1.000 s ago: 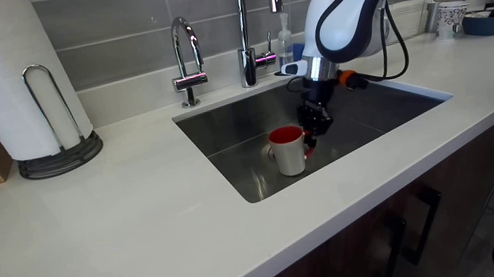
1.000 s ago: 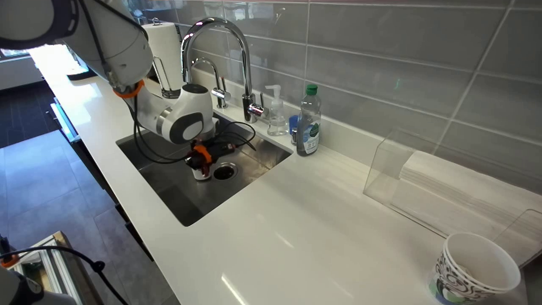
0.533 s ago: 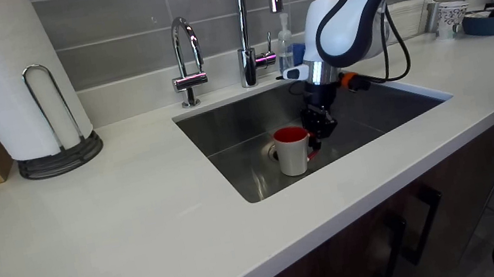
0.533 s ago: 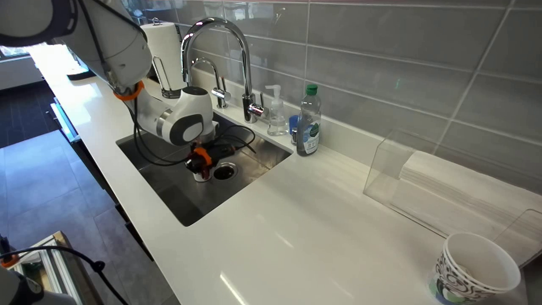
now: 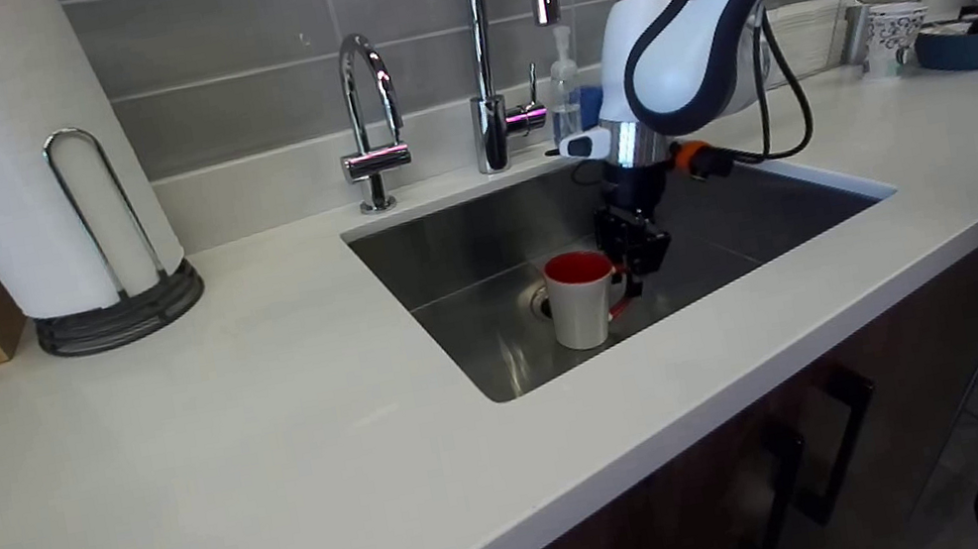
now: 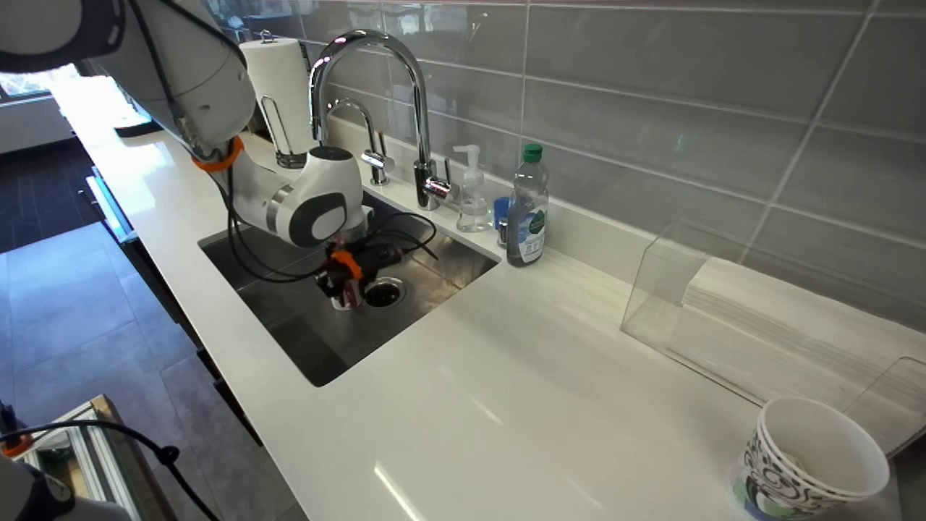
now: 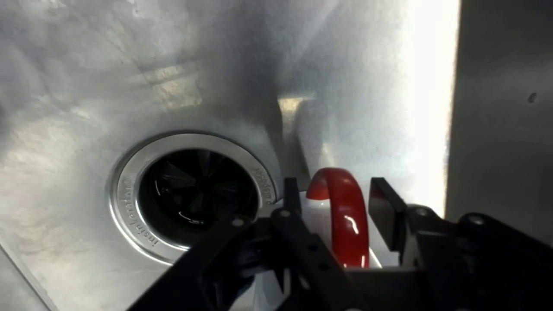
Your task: Pick up the red and white mug from the sink and put it on the kitchen counter
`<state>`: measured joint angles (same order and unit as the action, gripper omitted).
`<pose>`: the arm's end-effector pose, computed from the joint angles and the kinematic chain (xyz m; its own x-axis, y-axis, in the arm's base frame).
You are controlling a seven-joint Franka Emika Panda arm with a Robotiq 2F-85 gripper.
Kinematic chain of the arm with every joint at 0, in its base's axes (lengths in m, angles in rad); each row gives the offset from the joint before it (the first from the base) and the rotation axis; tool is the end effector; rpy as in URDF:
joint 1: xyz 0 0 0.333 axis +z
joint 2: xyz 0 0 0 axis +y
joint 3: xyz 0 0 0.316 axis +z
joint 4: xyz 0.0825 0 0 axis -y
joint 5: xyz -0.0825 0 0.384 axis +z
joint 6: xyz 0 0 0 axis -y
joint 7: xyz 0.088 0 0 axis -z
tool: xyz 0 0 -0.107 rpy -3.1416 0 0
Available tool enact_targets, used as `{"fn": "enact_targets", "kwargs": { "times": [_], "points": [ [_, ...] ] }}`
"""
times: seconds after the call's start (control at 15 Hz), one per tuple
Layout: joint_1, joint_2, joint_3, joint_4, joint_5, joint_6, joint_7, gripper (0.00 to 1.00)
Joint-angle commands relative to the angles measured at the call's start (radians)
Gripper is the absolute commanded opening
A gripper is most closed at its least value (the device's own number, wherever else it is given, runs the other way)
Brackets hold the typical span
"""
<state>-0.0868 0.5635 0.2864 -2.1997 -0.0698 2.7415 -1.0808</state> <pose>0.5345 0.1184 0.1337 0.2663 0.9574 0.1120 0.9636 -0.2618 -0.0532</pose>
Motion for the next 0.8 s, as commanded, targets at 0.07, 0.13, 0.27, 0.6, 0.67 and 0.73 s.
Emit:
{"fn": "enact_targets", "kwargs": {
  "times": [0.07, 0.13, 0.27, 0.6, 0.67, 0.73],
  "points": [
    [0.042, -0.038, -0.043, -0.023, -0.024, -0.01, 0.056, 0.85],
    [0.048, -0.039, -0.051, -0.025, -0.027, -0.01, 0.064, 0.93],
    [0.058, -0.039, -0.066, -0.024, -0.031, -0.008, 0.086, 0.95],
    [0.067, -0.034, -0.075, -0.021, -0.041, -0.014, 0.102, 0.68],
    [0.067, -0.031, -0.073, -0.02, -0.041, -0.011, 0.103, 0.6],
    [0.073, -0.03, -0.077, -0.019, -0.045, -0.009, 0.108, 0.57]
  ]
}}
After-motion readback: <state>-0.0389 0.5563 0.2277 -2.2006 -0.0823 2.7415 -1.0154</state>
